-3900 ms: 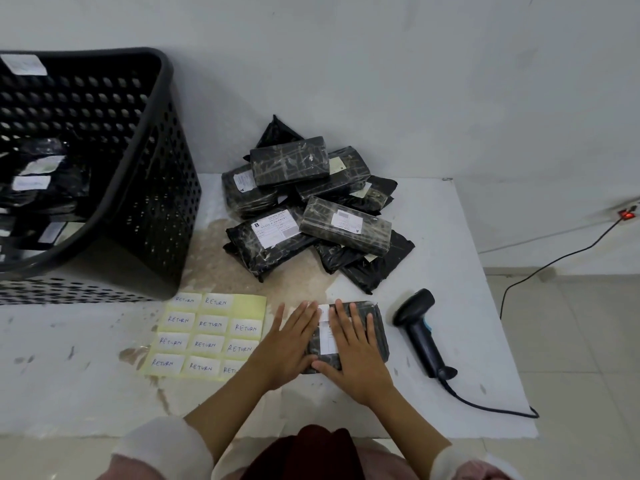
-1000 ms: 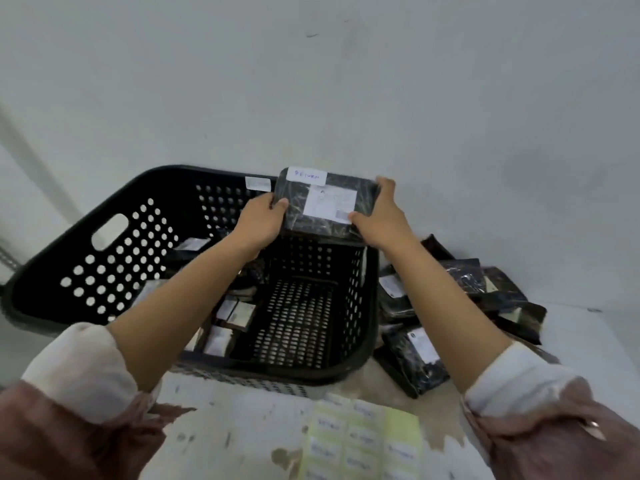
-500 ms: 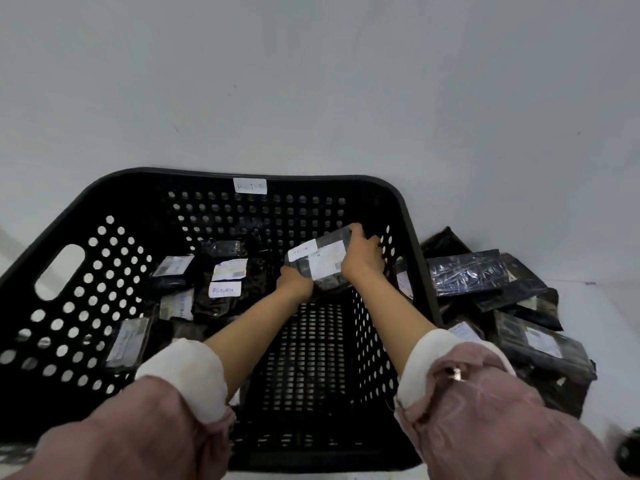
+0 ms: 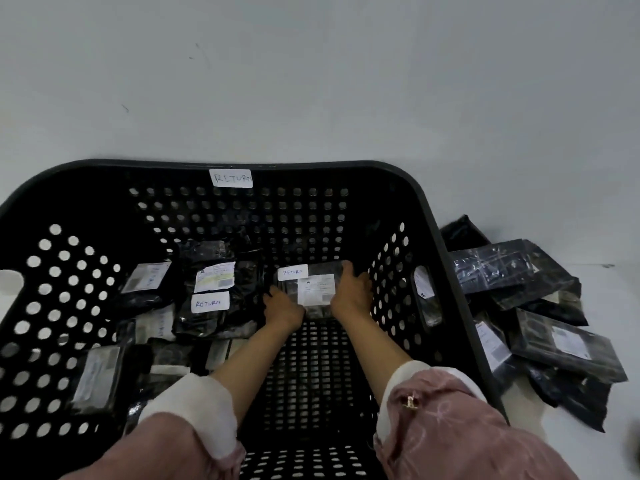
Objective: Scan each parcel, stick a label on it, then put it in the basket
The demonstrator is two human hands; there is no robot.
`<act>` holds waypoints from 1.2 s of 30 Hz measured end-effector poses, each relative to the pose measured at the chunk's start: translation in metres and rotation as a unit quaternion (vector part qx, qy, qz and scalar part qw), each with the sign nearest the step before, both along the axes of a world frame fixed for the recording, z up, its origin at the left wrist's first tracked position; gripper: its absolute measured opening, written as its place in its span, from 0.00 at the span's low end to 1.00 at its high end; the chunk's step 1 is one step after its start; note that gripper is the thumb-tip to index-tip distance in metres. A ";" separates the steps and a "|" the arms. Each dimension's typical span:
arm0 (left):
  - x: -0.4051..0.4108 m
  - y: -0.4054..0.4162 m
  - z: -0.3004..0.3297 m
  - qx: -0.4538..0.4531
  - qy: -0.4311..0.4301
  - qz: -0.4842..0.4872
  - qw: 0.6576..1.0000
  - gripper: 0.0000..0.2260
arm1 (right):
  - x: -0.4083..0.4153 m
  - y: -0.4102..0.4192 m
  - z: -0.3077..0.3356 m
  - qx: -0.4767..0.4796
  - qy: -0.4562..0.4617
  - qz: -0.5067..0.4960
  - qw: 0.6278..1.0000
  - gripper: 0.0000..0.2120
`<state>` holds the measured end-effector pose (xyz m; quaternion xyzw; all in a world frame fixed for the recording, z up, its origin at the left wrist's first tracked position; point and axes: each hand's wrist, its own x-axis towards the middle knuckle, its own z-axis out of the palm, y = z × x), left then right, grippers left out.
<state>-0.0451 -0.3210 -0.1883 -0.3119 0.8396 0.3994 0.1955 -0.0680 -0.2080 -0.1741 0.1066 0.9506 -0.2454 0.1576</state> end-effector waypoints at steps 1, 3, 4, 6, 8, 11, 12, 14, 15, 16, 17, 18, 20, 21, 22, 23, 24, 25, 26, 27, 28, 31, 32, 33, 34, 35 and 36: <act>0.000 0.000 -0.004 -0.002 0.002 -0.005 1.000 0.35 | -0.001 0.000 -0.004 0.003 0.000 0.005 1.000 0.32; -0.001 -0.002 -0.009 -0.006 0.014 -0.017 1.000 0.37 | -0.003 0.001 -0.013 0.004 -0.002 0.026 1.000 0.33; -0.001 -0.002 -0.012 -0.008 0.024 -0.026 0.999 0.37 | -0.003 0.002 -0.017 0.005 -0.003 0.042 0.999 0.33; 0.000 -0.001 -0.019 -0.022 0.041 -0.057 0.997 0.38 | -0.003 0.005 -0.025 0.004 -0.006 0.070 0.998 0.35; 0.002 0.001 -0.025 -0.057 0.046 -0.096 0.993 0.37 | -0.002 0.009 -0.030 0.006 -0.005 0.094 0.996 0.35; 0.003 0.001 -0.032 -0.126 0.032 -0.143 0.981 0.36 | 0.001 0.012 -0.034 0.018 0.010 0.121 0.992 0.32; 0.003 0.000 -0.033 -0.151 0.027 -0.157 0.976 0.35 | 0.002 0.012 -0.036 0.025 0.011 0.128 0.991 0.33; 0.003 0.000 -0.033 -0.209 0.030 -0.179 0.961 0.34 | 0.004 0.012 -0.038 0.034 0.000 0.145 0.989 0.36; 0.004 0.002 -0.032 -0.239 0.038 -0.187 0.952 0.32 | 0.004 0.012 -0.037 0.035 -0.012 0.155 0.987 0.38; 0.004 0.005 -0.030 -0.266 0.047 -0.197 0.942 0.31 | 0.004 0.012 -0.036 0.036 -0.030 0.167 0.985 0.39; 0.004 0.010 -0.029 -0.282 0.052 -0.208 0.935 0.31 | 0.004 0.012 -0.034 0.040 -0.051 0.178 0.982 0.40; 0.004 0.014 -0.029 -0.283 0.053 -0.217 0.932 0.33 | 0.004 0.013 -0.031 0.044 -0.074 0.188 0.978 0.40; 0.005 0.022 -0.026 -0.249 0.045 -0.217 0.943 0.38 | 0.003 0.015 -0.024 0.042 -0.103 0.198 0.974 0.40; 0.005 0.024 -0.022 -0.215 0.042 -0.205 0.954 0.39 | 0.003 0.016 -0.018 0.033 -0.110 0.198 0.973 0.40; 0.005 0.026 -0.019 -0.177 0.039 -0.190 0.965 0.39 | 0.003 0.016 -0.011 0.020 -0.115 0.193 0.974 0.38; 0.004 0.027 -0.014 -0.136 0.033 -0.176 0.974 0.39 | 0.001 0.016 -0.004 0.008 -0.118 0.185 0.976 0.36; 0.005 0.028 -0.007 -0.089 0.029 -0.161 0.982 0.37 | -0.001 0.016 0.005 0.005 -0.114 0.182 0.977 0.33; 0.005 0.030 0.003 -0.037 0.035 -0.134 0.990 0.34 | -0.005 0.016 0.015 0.011 -0.106 0.189 0.976 0.28; 0.004 0.032 0.013 0.003 0.055 -0.104 0.993 0.29 | -0.007 0.016 0.027 0.020 -0.098 0.202 0.974 0.23; 0.002 0.034 0.025 0.018 0.087 -0.082 0.993 0.25 | -0.009 0.017 0.042 0.027 -0.089 0.217 0.972 0.19; -0.001 0.036 0.039 0.016 0.121 -0.073 0.990 0.22 | -0.012 0.016 0.057 0.024 -0.074 0.233 0.969 0.17; -0.006 0.051 0.084 0.002 0.232 -0.057 0.971 0.19 | -0.012 0.028 0.109 -0.030 0.011 0.255 0.967 0.15; -0.006 0.057 0.100 0.008 0.269 -0.045 0.962 0.18 | -0.009 0.034 0.127 -0.050 0.045 0.253 0.965 0.15; -0.008 0.065 0.116 0.015 0.304 -0.035 0.952 0.17 | -0.008 0.042 0.144 -0.075 0.075 0.246 0.964 0.15; -0.007 0.074 0.131 0.026 0.333 -0.028 0.942 0.17 | -0.005 0.053 0.160 -0.101 0.100 0.233 0.962 0.16; -0.006 0.085 0.145 0.042 0.357 -0.025 0.933 0.18 | -0.001 0.065 0.173 -0.129 0.117 0.217 0.960 0.16; -0.005 0.097 0.157 0.062 0.374 -0.024 0.925 0.19 | 0.003 0.079 0.185 -0.158 0.125 0.200 0.959 0.15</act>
